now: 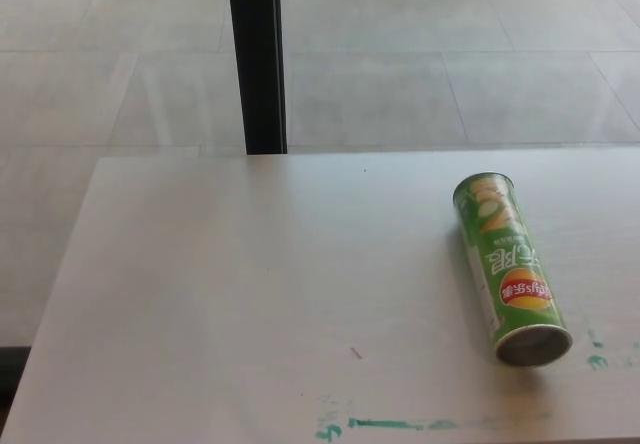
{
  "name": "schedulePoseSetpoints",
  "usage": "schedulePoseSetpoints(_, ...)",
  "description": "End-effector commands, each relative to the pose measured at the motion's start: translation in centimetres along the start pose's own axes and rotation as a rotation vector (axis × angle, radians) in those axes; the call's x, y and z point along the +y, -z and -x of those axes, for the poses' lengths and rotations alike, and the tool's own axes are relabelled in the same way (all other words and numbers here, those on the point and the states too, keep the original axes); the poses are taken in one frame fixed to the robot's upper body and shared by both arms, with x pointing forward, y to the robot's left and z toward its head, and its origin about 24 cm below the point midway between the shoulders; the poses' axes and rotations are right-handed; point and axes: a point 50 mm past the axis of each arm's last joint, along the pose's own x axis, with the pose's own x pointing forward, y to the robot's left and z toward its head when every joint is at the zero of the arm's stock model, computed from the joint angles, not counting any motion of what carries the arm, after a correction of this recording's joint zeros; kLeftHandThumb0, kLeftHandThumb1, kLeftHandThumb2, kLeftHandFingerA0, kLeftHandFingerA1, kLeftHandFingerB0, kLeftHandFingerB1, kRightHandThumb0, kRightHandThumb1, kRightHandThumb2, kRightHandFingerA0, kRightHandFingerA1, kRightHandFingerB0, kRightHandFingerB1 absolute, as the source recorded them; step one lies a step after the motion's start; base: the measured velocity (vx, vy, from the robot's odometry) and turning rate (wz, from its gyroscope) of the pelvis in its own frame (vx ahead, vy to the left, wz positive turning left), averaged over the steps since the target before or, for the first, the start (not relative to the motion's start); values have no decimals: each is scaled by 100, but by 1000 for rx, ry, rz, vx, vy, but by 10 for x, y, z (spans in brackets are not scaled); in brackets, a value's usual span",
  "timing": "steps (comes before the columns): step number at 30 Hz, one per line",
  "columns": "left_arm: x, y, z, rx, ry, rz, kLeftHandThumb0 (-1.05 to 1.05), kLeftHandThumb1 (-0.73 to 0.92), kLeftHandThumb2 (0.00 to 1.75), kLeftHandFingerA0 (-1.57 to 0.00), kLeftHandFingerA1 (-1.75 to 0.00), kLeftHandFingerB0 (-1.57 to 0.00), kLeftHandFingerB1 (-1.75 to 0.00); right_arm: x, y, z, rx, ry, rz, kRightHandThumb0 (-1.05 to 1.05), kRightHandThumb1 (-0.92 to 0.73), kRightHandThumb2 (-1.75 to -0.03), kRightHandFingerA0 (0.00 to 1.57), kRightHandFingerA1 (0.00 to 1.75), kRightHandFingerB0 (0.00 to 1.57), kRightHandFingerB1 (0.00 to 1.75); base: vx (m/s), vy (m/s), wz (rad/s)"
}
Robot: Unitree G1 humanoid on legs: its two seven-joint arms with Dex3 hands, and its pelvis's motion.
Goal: Use the right hand as a fist to push the chips tray inside its container kept in the middle of the desk
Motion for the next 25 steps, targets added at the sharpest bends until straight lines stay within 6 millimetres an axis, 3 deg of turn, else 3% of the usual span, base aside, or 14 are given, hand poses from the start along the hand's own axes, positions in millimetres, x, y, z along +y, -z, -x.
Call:
schedulePoseSetpoints(1,9,4,2,-13,8,-13,-74,92,76,-46,-59,-30,-46,-23,77,28,412,543,-574,-59,-86,-65,39,68,23,57,0,0,0)
schedulePoseSetpoints(4,9,4,1,6,-4,59,-72,92,67,-45,-59,-34,-47,-21,83,31,432,545,-597,-62,-85,-65,31,70,22,56,0,0,0)
schedulePoseSetpoints(7,8,4,2,-7,14,80,-72,92,70,-43,-60,-31,-47,-15,88,32,460,313,-358,-29,-73,-125,0,52,1,53,0,0,0)
schedulePoseSetpoints(8,8,4,2,-9,3,65,-73,92,70,-46,-60,-30,-47,-12,89,32,461,398,-576,-60,-92,-75,13,62,21,61,0,0,0)
schedulePoseSetpoints(10,8,2,1,-8,-3,62,-73,92,69,-45,-61,-31,-46,-5,93,33,529,379,-620,-67,-82,-111,25,67,9,59,0,0,0)
schedulePoseSetpoints(11,8,2,1,-2,-5,49,-73,92,71,-45,-61,-34,-47,-1,96,34,598,419,-609,-72,-92,-72,35,63,23,57,0,0,0)
schedulePoseSetpoints(13,8,1,1,-6,-12,6,-71,92,72,-49,-60,-39,-46,4,102,39,647,366,-539,-66,-92,-68,44,62,23,39,0,0,0)
schedulePoseSetpoints(14,9,1,1,-7,-21,-18,-71,92,70,-53,-61,-37,-45,6,104,40,638,283,-504,-64,-81,-113,47,76,24,53,0,0,0)
schedulePoseSetpoints(15,9,1,1,-18,-13,-29,-68,75,110,-48,-68,-28,-54,7,106,42,639,274,-505,-60,-92,-76,51,87,30,40,0,0,0)
schedulePoseSetpoints(16,8,0,1,-10,-13,-7,-70,74,110,-48,-68,-27,-54,8,107,42,667,241,-479,-63,-92,-79,49,83,36,55,0,0,0)
schedulePoseSetpoints(17,9,0,1,-12,-2,3,-73,92,69,-51,-63,-30,-43,11,108,42,674,219,-453,-51,-78,-114,64,105,25,59,0,0,0)
schedulePoseSetpoints(21,8,1,1,-2,-2,7,-73,92,70,-49,-58,-39,-44,14,111,45,753,228,-533,-63,-79,-116,64,105,49,76,0,0,0)
schedulePoseSetpoints(22,8,3,1,-8,10,27,-71,92,70,-46,-59,-36,-47,14,110,44,755,197,-540,-66,-92,-73,31,92,32,61,0,0,0)
schedulePoseSetpoints(25,13,8,2,8,-5,17,-72,92,70,-48,-59,-34,-46,7,116,50,764,236,-455,-62,-92,-71,45,114,36,59,0,0,0)
